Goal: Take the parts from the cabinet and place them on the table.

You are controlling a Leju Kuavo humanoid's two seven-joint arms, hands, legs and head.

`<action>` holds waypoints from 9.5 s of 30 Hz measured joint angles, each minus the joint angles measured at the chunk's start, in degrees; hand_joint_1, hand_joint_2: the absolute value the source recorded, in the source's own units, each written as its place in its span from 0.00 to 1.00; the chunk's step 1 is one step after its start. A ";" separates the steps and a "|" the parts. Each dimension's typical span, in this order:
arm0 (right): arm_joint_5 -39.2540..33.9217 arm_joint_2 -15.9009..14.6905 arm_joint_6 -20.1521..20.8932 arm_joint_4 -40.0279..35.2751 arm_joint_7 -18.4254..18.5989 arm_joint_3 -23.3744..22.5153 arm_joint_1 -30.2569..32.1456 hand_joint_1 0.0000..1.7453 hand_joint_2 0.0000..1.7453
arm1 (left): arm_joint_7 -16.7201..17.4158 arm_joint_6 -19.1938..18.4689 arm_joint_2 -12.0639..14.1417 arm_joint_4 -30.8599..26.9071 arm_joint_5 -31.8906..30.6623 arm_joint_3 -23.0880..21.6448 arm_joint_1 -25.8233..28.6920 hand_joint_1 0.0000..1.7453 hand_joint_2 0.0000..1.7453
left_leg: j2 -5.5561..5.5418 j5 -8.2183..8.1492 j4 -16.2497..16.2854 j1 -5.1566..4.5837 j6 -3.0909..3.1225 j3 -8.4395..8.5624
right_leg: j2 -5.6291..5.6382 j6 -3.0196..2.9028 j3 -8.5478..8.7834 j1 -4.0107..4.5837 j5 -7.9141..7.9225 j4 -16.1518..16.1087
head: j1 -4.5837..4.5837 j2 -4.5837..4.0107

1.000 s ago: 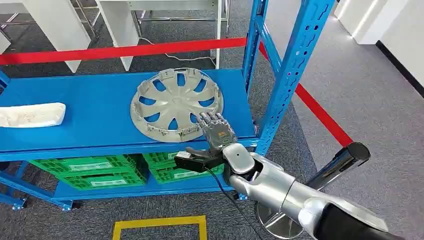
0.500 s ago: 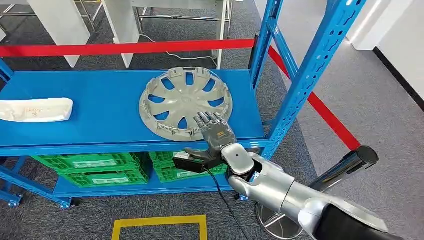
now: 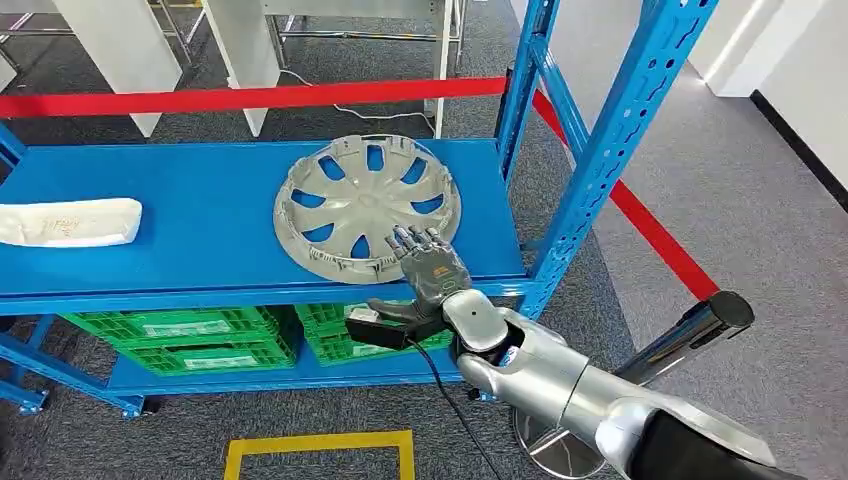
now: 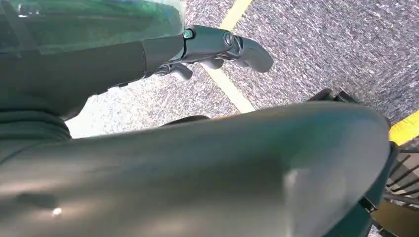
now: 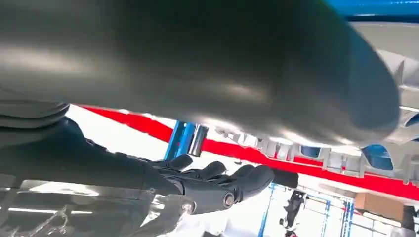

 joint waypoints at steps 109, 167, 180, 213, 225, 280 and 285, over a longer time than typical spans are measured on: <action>-13.35 -3.43 2.67 -5.57 0.52 -2.40 7.39 0.00 1.00 | -0.11 -2.62 -1.29 0.52 3.00 0.59 3.25 0.00 0.00 | -0.01 -1.30 -0.57 -0.36 -0.27 2.15 | -0.32 -1.39 -0.98 0.65 0.42 0.79 | 0.57 0.00; -44.57 -4.74 -19.06 -28.04 -17.44 -19.45 21.81 1.00 1.00 | -2.47 -0.07 -1.40 1.49 8.24 1.95 3.79 0.00 0.00 | -0.01 -1.49 -0.57 -0.36 -0.16 2.52 | -0.31 -1.23 -0.58 0.65 0.27 0.69 | 0.57 0.00; -49.99 -5.73 -22.80 -40.48 -22.51 -25.25 25.05 1.00 1.00 | -3.17 0.94 -1.36 1.53 8.39 1.95 3.83 0.00 0.00 | -0.01 -1.50 -0.57 -0.36 -0.16 2.52 | -0.33 -1.23 -0.57 0.65 0.27 0.69 | 0.57 0.00; -22.98 -9.66 -8.83 -36.18 7.89 -22.36 17.82 0.00 0.00 | -2.67 2.03 -1.22 1.66 8.13 1.82 3.58 0.00 0.00 | -0.03 -1.51 -0.61 -0.36 -0.11 2.45 | -0.42 -1.22 -0.52 0.65 0.27 0.69 | 0.59 0.00; -14.01 -5.81 -1.40 -13.46 6.34 -12.98 10.91 0.00 0.00 | -0.33 0.83 -1.22 1.68 5.86 0.61 3.31 0.00 0.00 | -0.08 -1.50 -0.63 -0.35 -0.10 2.46 | -0.45 -1.17 -0.55 0.65 0.22 0.70 | 0.59 0.00; -2.71 2.41 -0.26 2.28 1.18 -0.11 5.45 0.00 0.00 | 0.33 -0.13 -1.27 2.01 5.66 -2.49 3.18 0.00 0.00 | -0.05 -1.51 -0.63 -0.36 -0.11 2.52 | -0.40 -1.17 -0.54 0.65 0.22 0.67 | 0.59 0.00; -1.62 0.63 1.73 -2.12 4.22 -0.59 5.77 0.00 0.00 | 0.15 0.09 -1.27 2.16 6.06 -2.49 3.18 0.00 0.00 | -0.04 -1.51 -0.63 -0.37 -0.11 2.53 | -0.39 -1.17 -0.54 0.65 0.22 0.66 | 0.57 0.00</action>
